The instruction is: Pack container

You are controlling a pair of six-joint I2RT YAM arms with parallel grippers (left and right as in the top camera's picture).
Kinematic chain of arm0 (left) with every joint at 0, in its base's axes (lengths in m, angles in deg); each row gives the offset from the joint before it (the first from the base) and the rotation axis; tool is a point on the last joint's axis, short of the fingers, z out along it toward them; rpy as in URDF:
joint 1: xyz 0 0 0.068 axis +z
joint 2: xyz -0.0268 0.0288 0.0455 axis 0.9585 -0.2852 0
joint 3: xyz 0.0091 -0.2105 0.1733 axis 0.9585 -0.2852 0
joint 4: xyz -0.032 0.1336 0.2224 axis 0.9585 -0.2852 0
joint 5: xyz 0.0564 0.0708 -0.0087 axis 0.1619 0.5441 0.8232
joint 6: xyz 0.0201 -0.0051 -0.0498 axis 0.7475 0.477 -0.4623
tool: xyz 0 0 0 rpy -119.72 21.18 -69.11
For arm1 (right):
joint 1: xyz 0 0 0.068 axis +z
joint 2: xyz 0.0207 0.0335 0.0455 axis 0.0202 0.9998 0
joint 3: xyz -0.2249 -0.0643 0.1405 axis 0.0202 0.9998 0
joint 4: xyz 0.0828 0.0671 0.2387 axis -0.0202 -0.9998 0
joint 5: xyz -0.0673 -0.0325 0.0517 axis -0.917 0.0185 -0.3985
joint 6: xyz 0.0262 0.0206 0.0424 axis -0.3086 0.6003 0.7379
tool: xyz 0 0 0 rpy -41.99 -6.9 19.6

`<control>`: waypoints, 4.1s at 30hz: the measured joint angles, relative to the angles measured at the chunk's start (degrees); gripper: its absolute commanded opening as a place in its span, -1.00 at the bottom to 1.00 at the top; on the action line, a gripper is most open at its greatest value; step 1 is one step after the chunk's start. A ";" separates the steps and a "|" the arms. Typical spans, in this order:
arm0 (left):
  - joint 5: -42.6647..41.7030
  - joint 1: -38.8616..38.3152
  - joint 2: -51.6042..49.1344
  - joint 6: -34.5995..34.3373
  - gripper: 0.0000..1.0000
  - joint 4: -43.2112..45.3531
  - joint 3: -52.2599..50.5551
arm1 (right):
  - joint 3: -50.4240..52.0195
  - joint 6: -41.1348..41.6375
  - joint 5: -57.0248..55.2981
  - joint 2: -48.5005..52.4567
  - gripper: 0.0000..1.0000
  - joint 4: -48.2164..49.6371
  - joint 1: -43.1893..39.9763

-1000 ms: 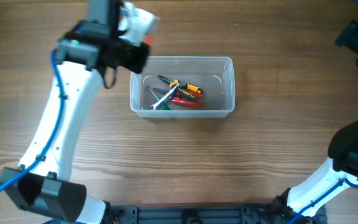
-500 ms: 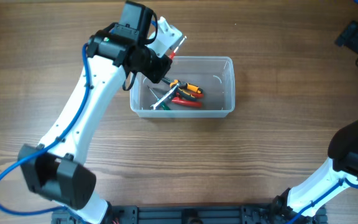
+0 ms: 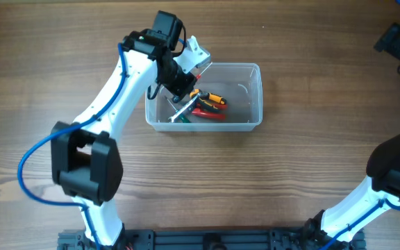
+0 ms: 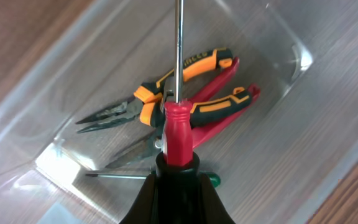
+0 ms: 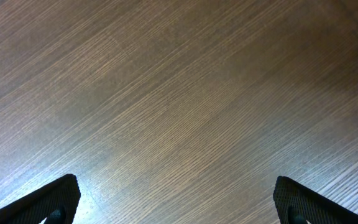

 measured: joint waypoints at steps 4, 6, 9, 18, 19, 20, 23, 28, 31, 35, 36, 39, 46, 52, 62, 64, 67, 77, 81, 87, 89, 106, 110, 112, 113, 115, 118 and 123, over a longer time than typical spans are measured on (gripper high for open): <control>0.00 -0.07 -2.01 0.76 -0.92 -0.52 0.00 | 0.00 0.00 0.00 0.00 1.00 0.00 0.00; 0.00 -0.17 -2.51 0.90 -0.92 -0.74 0.00 | 0.00 0.00 0.00 0.00 0.99 0.00 0.00; -0.02 -0.33 -3.04 1.49 -0.92 -1.20 0.00 | 0.00 0.00 0.00 0.00 1.00 0.00 0.00; -0.85 -0.52 -3.85 2.12 -0.92 -2.86 0.00 | 0.00 0.00 0.00 0.00 1.00 0.00 0.00; -0.90 -0.52 -4.00 2.12 -0.92 -3.04 0.00 | 0.00 0.00 0.00 0.00 0.99 0.00 0.00; -0.94 -0.52 -4.17 2.12 -0.92 -3.19 0.00 | 0.00 0.00 0.00 0.00 1.00 0.00 0.00; -1.03 -0.52 -4.70 2.12 -0.92 -3.56 0.00 | 0.00 0.00 0.00 0.00 0.99 -0.02 0.00; -1.05 -0.52 -6.19 2.14 -0.92 -4.37 0.00 | 0.00 0.00 0.00 0.00 0.99 0.00 0.00; -1.05 -0.52 -7.50 2.14 -0.92 -4.92 0.00 | 0.00 0.00 0.00 0.00 0.99 0.00 0.00; -1.05 -0.52 -8.50 2.14 -0.92 -5.03 0.00 | 0.00 0.00 0.00 0.00 0.99 0.00 0.00; -1.05 -0.52 -8.50 2.14 -0.92 -4.98 0.00 | 0.00 0.00 0.00 0.00 1.00 0.00 0.00; -1.05 -0.52 -8.50 2.14 -0.76 -4.98 0.00 | 0.00 0.00 0.00 0.00 0.99 0.00 0.00; -0.94 -0.52 -8.50 2.51 -0.61 -3.78 0.00 | 0.00 0.00 0.00 0.00 0.99 0.00 0.00; -0.02 -0.52 -8.50 2.54 -0.39 -2.34 0.00 | 0.00 0.00 0.00 0.00 1.00 0.00 0.00; 0.70 -0.52 -8.50 2.82 0.15 -1.44 0.00 | 0.00 0.00 0.00 0.00 1.00 0.00 0.00; 0.87 -0.52 -8.50 3.08 0.28 -1.44 0.00 | 0.00 0.00 0.00 0.00 0.99 0.00 0.00; 1.20 -0.52 -8.50 2.71 0.38 -1.40 0.02 | 0.00 0.00 0.00 0.00 0.99 0.00 0.00; 1.57 2.23 -7.78 -3.54 1.00 -1.57 7.58 | 0.00 0.00 0.00 0.00 1.00 0.00 0.00; 1.62 4.20 -3.89 -5.29 1.00 -1.57 9.05 | 0.00 0.00 0.00 0.00 0.99 0.00 0.00; 1.60 6.43 6.60 -6.10 0.99 -1.75 9.86 | 0.00 0.00 0.00 0.00 0.99 0.00 0.00; 1.60 6.95 9.44 -6.47 0.99 -1.95 10.05 | 0.00 0.00 0.00 0.00 0.99 0.00 0.00; 1.60 9.20 31.52 -8.87 1.00 -20.83 10.38 | 0.00 0.00 0.00 0.00 1.00 0.00 0.00; 1.57 9.20 35.71 -11.63 0.99 -24.11 10.38 | 0.00 0.00 0.00 0.00 1.00 0.00 0.00; 1.49 9.20 37.79 -13.53 0.99 -24.74 10.38 | 0.00 0.00 0.00 0.00 0.99 0.00 0.00; 1.25 9.20 39.08 -14.67 1.00 -25.18 10.38 | 0.00 0.00 0.00 0.00 0.99 0.00 0.00; 0.61 9.25 41.09 -15.96 1.00 -26.73 10.38 | 0.00 0.00 0.00 0.00 0.99 0.00 0.00; -0.31 9.25 45.07 -17.75 0.99 -30.45 10.38 | 0.00 0.00 0.00 0.00 0.99 -0.02 0.00; -0.90 9.25 51.84 -19.41 1.00 -35.58 10.38 | 0.00 0.00 0.00 0.00 0.99 0.00 0.00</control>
